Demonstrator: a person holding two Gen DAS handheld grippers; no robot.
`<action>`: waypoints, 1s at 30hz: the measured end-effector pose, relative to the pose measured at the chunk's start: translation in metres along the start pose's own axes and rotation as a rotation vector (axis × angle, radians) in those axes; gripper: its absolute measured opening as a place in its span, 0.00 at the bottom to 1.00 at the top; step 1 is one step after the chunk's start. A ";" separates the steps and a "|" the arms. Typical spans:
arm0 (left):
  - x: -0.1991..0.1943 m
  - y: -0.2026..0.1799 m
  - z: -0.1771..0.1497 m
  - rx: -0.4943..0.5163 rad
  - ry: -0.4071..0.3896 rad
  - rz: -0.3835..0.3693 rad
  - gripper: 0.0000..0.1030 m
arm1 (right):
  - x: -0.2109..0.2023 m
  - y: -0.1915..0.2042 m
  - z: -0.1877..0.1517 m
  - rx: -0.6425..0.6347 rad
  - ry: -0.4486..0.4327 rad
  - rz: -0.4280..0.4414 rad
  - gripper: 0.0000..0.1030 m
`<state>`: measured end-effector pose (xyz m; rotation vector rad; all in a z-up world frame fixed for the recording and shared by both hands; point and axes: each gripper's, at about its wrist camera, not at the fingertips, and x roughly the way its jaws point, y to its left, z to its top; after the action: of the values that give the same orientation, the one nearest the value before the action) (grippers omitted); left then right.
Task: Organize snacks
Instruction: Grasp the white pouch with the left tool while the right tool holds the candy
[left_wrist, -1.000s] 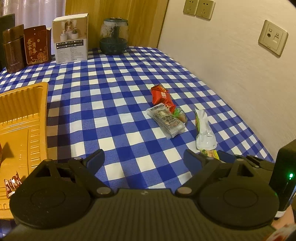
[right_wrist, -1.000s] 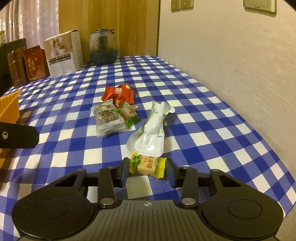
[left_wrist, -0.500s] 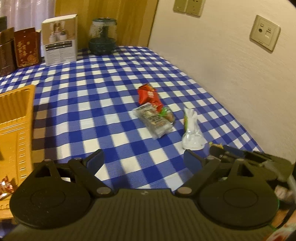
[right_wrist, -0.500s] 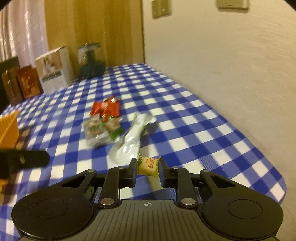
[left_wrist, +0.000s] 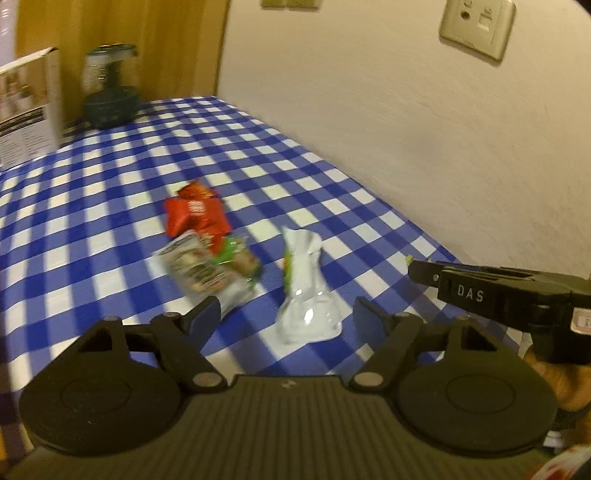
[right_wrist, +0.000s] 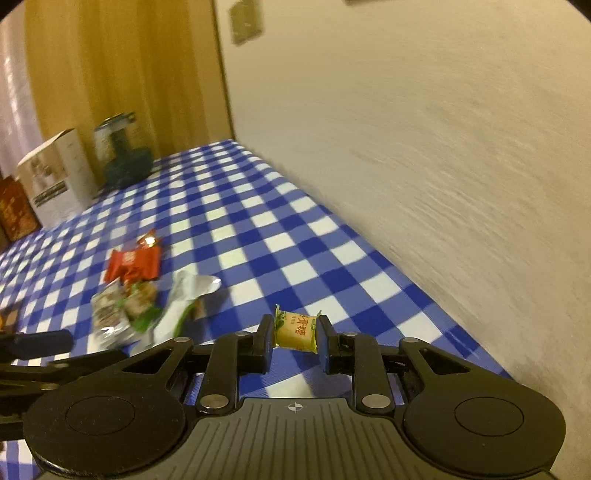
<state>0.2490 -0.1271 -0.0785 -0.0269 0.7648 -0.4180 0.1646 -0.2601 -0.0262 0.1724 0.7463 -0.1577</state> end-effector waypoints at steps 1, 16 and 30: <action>0.007 -0.002 0.001 0.007 0.003 -0.004 0.67 | 0.001 -0.002 0.000 0.007 0.004 -0.002 0.24; 0.057 -0.024 0.015 0.095 0.053 0.060 0.28 | 0.010 -0.011 0.000 0.059 0.035 0.011 0.23; -0.035 0.012 -0.050 0.020 0.075 0.203 0.29 | 0.004 0.028 -0.011 -0.038 0.063 0.133 0.23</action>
<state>0.1968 -0.0960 -0.0934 0.0849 0.8286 -0.2348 0.1659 -0.2306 -0.0342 0.1913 0.7972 -0.0117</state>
